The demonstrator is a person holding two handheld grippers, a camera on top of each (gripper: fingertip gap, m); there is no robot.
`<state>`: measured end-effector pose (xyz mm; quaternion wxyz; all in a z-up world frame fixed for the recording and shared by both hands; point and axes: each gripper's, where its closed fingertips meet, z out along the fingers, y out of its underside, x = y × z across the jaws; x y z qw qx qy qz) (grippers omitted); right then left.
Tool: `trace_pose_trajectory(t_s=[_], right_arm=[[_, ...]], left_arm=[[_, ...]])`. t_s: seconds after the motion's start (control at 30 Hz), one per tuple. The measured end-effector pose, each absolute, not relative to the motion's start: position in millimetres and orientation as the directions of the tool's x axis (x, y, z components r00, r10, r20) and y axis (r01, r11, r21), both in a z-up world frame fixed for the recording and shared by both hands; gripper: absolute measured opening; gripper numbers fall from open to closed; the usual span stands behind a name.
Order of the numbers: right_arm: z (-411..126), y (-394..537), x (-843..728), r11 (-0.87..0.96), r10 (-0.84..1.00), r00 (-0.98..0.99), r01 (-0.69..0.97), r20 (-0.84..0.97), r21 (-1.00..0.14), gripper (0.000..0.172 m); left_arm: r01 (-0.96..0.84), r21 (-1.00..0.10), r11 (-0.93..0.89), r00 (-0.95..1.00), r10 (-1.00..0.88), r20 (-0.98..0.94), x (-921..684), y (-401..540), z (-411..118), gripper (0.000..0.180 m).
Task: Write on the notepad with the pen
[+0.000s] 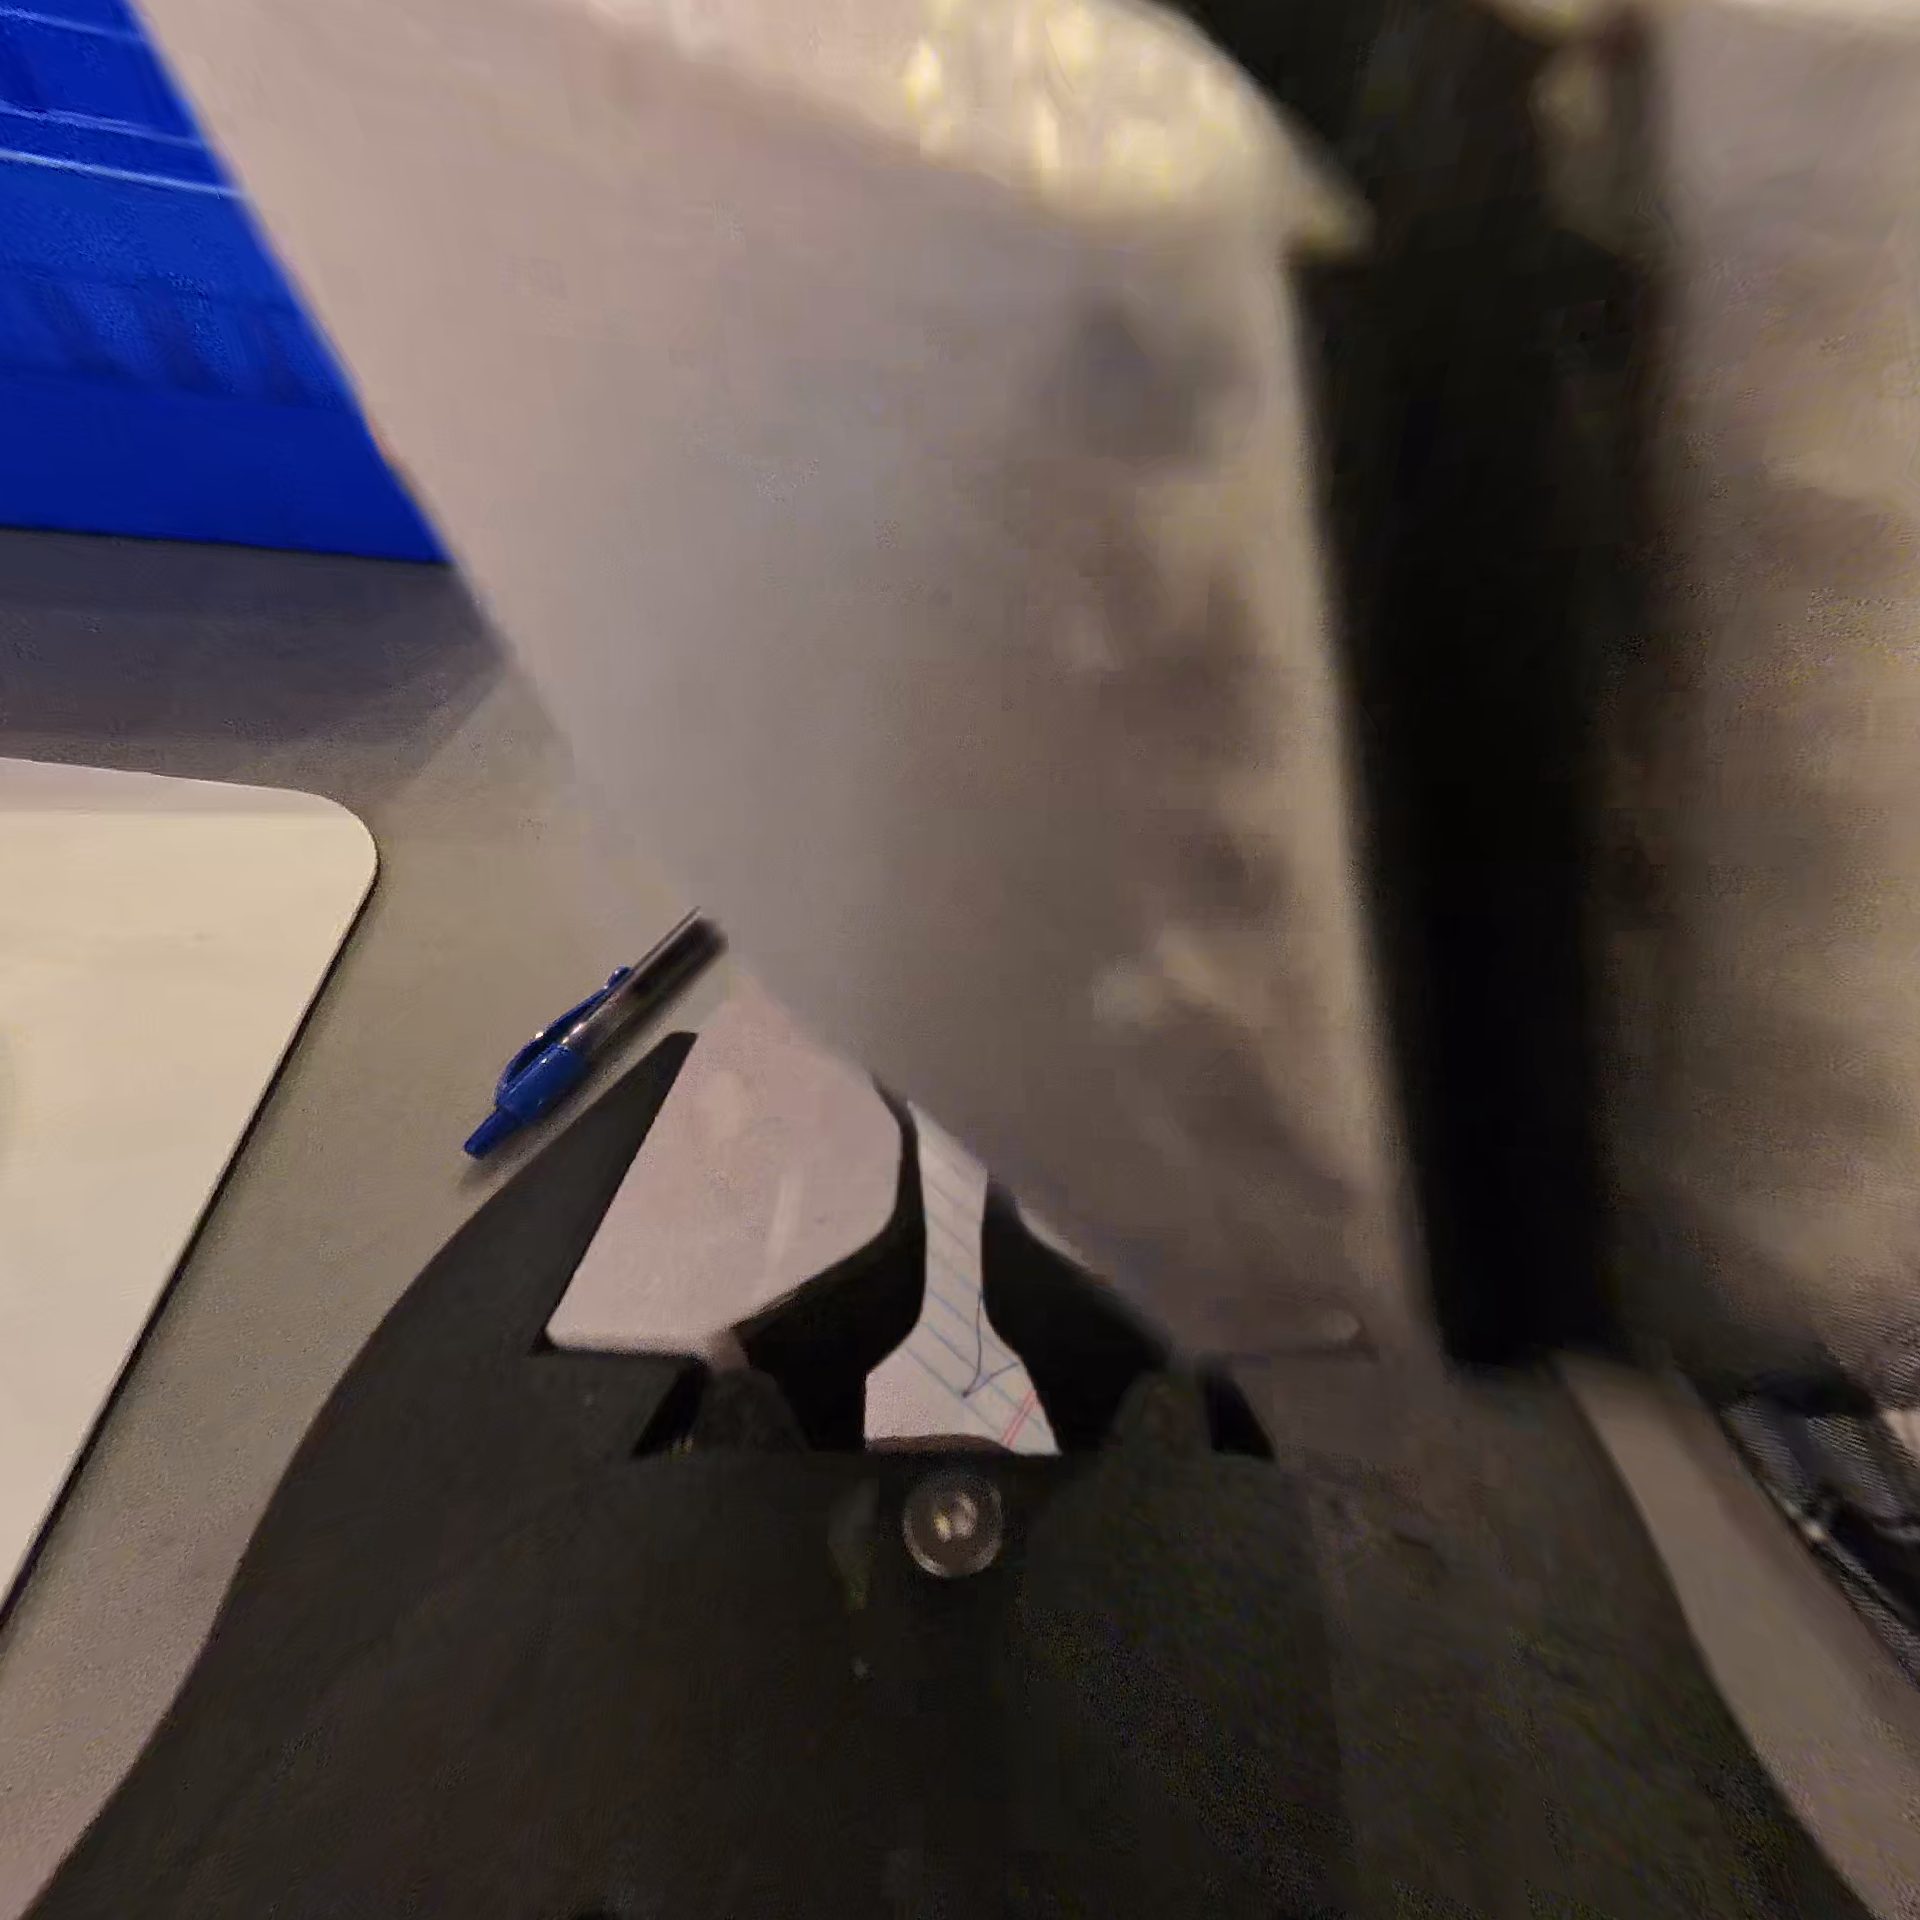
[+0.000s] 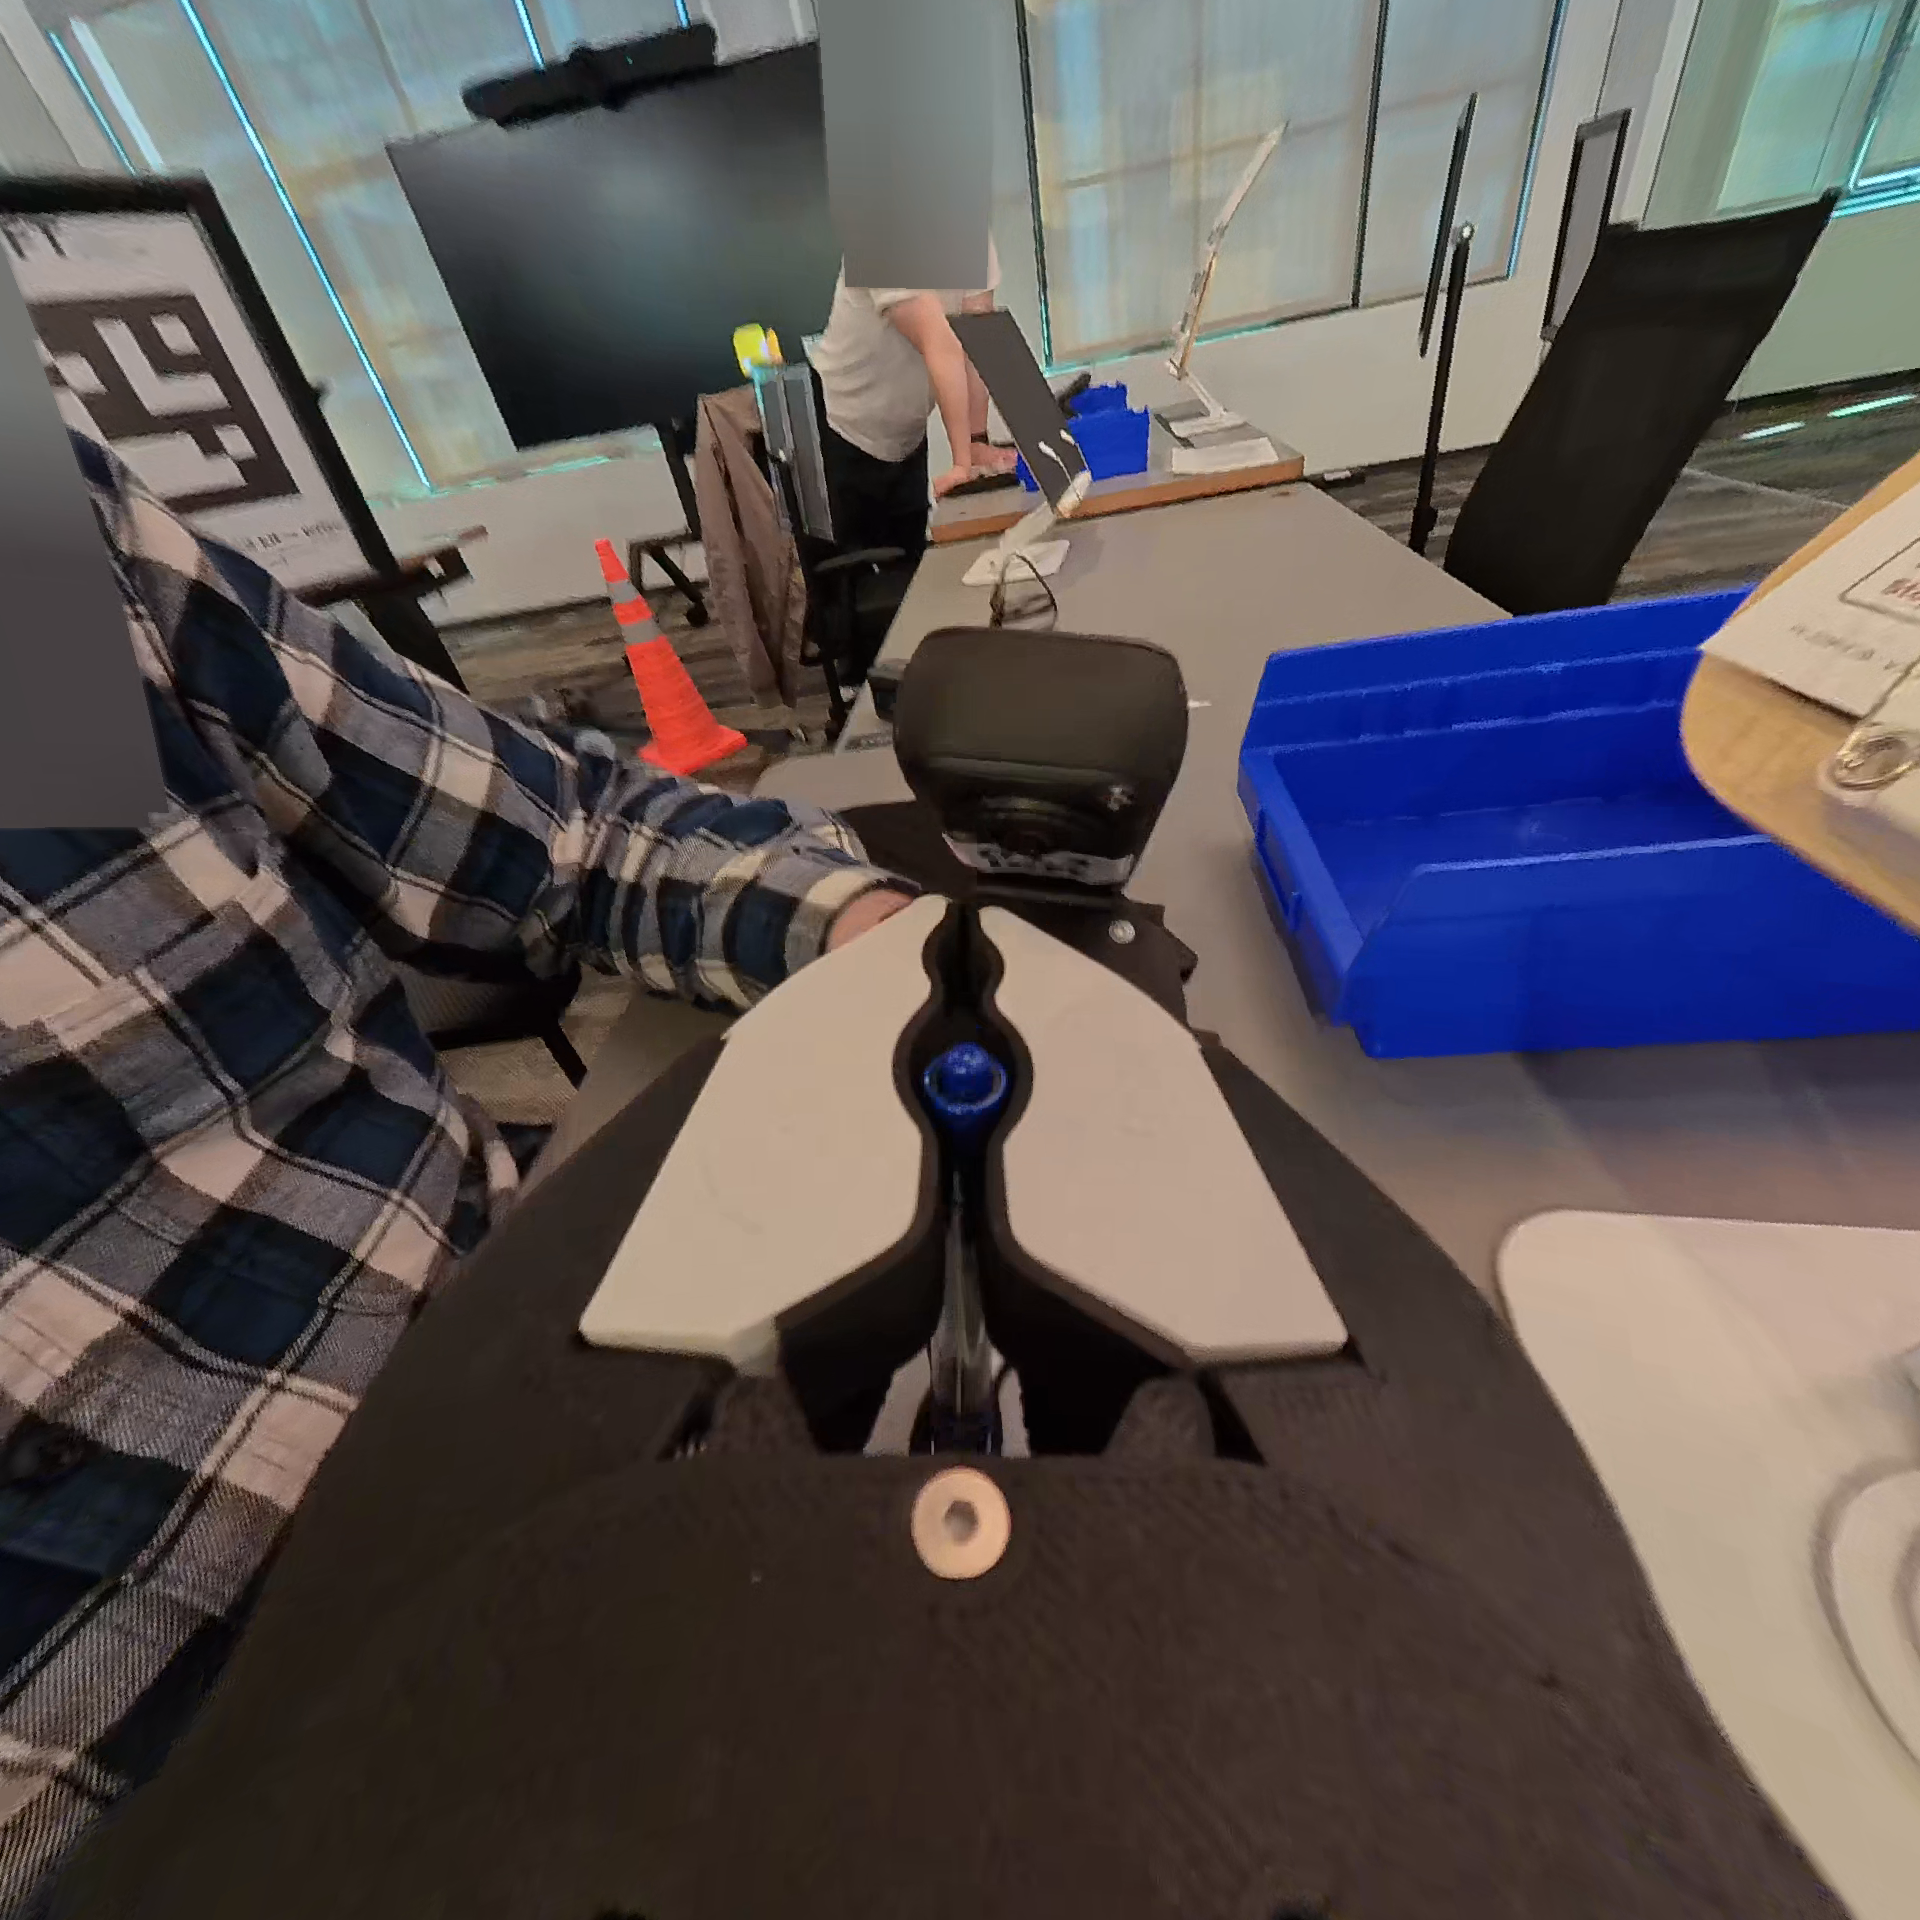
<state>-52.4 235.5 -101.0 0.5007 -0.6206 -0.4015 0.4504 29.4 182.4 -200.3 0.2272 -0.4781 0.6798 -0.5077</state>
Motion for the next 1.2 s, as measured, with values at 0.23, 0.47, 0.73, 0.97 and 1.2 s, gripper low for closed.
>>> trace_pose_trajectory(t_s=[0.23, 0.47, 0.73, 0.97, 1.2], right_arm=[[-110, 229, -31, -0.230, 0.958, 0.248, 0.362, -0.145, -0.903, 0.035], [-140, 228, -29, -0.270, 0.960, 0.225, 0.588, -0.166, -0.762, 0.009], [-141, 229, -33, -0.202, 0.975, 0.204, 0.644, -0.090, -0.738, 0.006], [-124, 242, -20, -0.197, 0.962, 0.269, 0.560, -0.048, -0.805, 0.006], [-125, 235, -12, -0.224, 0.945, 0.315, 0.423, -0.090, -0.878, 0.006]], left_arm=[[-0.424, -0.905, 0.032, -0.388, -0.910, 0.149, 27, 199, -195, 0.006], [-0.445, -0.892, 0.078, -0.393, -0.912, 0.117, 26, 197, -201, 0.006], [-0.453, -0.890, 0.061, -0.412, -0.899, 0.148, 22, 195, -201, 0.007], [-0.482, -0.876, 0.025, -0.353, -0.921, 0.168, 13, 216, -197, 0.065], [-0.593, -0.800, 0.093, -0.274, -0.957, 0.092, -15, 253, -214, 0.020]])
